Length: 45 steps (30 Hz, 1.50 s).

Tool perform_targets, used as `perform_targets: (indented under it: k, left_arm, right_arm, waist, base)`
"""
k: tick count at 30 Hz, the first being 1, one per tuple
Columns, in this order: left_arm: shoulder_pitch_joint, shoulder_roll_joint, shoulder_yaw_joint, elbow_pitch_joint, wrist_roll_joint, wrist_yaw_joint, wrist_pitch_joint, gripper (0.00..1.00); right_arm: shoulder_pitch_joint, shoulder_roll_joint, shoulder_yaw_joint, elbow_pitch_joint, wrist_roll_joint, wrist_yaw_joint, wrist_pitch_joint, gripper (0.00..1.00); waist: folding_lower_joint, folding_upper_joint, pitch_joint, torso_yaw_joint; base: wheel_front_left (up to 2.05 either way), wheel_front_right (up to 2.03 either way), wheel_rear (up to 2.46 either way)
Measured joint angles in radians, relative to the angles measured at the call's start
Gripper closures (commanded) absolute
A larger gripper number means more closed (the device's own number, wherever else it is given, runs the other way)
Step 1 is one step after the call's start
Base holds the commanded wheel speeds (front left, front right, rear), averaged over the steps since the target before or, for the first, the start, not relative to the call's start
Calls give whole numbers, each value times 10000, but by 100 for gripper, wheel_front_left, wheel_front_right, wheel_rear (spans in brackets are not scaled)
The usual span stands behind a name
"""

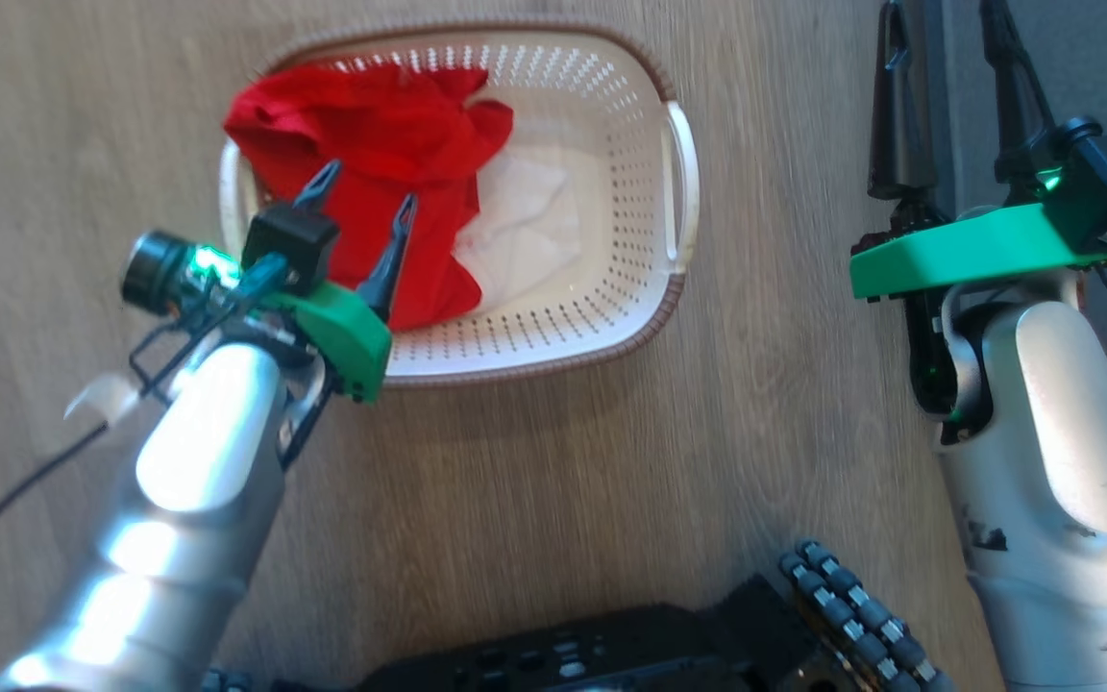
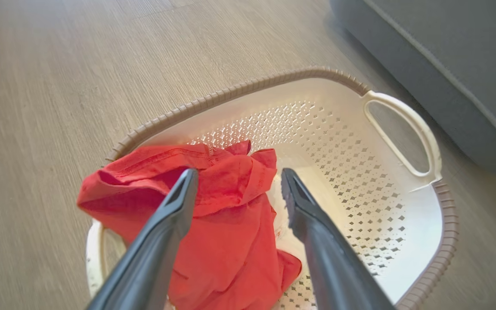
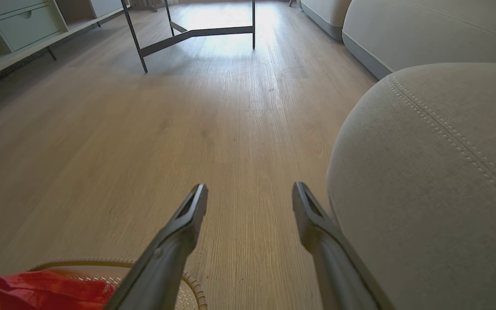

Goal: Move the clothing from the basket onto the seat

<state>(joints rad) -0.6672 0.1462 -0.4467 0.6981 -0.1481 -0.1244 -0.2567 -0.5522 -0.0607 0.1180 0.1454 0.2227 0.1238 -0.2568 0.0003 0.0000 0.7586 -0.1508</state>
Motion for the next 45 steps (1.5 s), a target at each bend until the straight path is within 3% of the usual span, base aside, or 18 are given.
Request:
perform_targets:
  k: [10,17,22,31,45]
  left_arm:
    - [-2084,270,-1164,2550,1289,36,0,0]
    - [-3216,257,-1651,3524,1910,594,-2,0]
    - [-3678,267,-2059,4341,2334,696,2,0]
    - [-4542,276,-3478,5219,3643,731,238,0]
    - [-5109,132,-4932,5766,4788,811,1191,0]
  right_arm:
    - [-284,4,82,-148,328,0,0,0]
    - [-325,4,65,-148,487,0,0,0]
    - [-329,4,63,-146,598,0,0,0]
    - [-340,6,25,-146,706,0,0,0]
    - [-340,6,77,-146,882,0,0,0]
  waist:
    - [-1,0,914,-441]
    - [-3,0,1140,-534]
    - [-3,0,1205,-559]
    - [-3,0,1384,-533]
    - [-3,0,1498,-499]
  base:
    - [0,0,0]
    - [0,0,0]
    - [0,0,0]
    - [0,0,0]
    - [0,0,0]
